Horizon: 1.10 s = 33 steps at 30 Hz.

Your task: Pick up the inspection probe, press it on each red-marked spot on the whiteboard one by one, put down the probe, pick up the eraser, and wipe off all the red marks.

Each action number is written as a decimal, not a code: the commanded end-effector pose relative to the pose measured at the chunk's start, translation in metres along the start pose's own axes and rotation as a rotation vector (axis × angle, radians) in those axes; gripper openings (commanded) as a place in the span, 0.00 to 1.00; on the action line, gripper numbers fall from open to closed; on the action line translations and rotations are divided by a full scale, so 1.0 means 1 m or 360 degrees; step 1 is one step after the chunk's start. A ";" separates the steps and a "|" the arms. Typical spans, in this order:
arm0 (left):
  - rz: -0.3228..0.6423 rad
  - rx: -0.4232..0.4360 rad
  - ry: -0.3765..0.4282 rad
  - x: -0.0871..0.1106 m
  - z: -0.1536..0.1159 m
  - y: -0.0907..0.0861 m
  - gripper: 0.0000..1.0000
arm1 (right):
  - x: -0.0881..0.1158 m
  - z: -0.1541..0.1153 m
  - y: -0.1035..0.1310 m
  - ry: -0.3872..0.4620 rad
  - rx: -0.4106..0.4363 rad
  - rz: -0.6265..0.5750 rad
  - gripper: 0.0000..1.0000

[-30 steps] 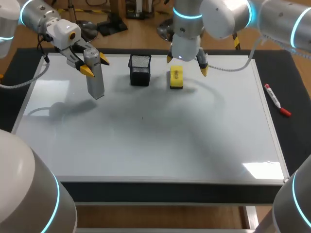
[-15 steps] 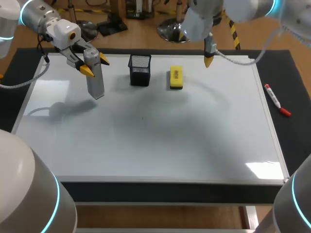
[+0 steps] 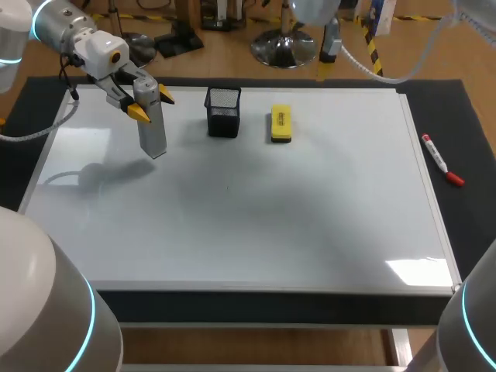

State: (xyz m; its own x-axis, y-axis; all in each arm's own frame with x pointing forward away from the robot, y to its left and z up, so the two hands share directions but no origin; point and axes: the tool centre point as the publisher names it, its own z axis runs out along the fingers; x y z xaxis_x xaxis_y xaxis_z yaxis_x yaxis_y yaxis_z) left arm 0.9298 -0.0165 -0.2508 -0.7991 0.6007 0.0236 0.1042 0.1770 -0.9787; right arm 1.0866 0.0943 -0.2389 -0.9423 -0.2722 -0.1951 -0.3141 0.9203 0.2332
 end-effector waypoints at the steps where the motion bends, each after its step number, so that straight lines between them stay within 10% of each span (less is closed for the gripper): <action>1: 0.0001 0.0001 0.0008 -0.001 -0.002 0.000 0.00 | 0.006 -0.007 -0.002 -0.0038 -0.0022 0.0026 1.00; 33: 0.0001 0.0001 0.0008 -0.001 -0.002 0.000 0.00 | 0.003 -0.011 -0.002 -0.0080 -0.0037 0.0085 1.00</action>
State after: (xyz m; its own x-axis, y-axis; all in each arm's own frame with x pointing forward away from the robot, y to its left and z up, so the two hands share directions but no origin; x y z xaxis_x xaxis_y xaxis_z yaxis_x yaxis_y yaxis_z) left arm 0.9298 -0.0165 -0.2509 -0.7991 0.6007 0.0236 0.1042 0.1771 -0.9787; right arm 1.0826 0.0894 -0.2303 -0.9510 -0.2059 -0.2307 -0.2657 0.9257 0.2693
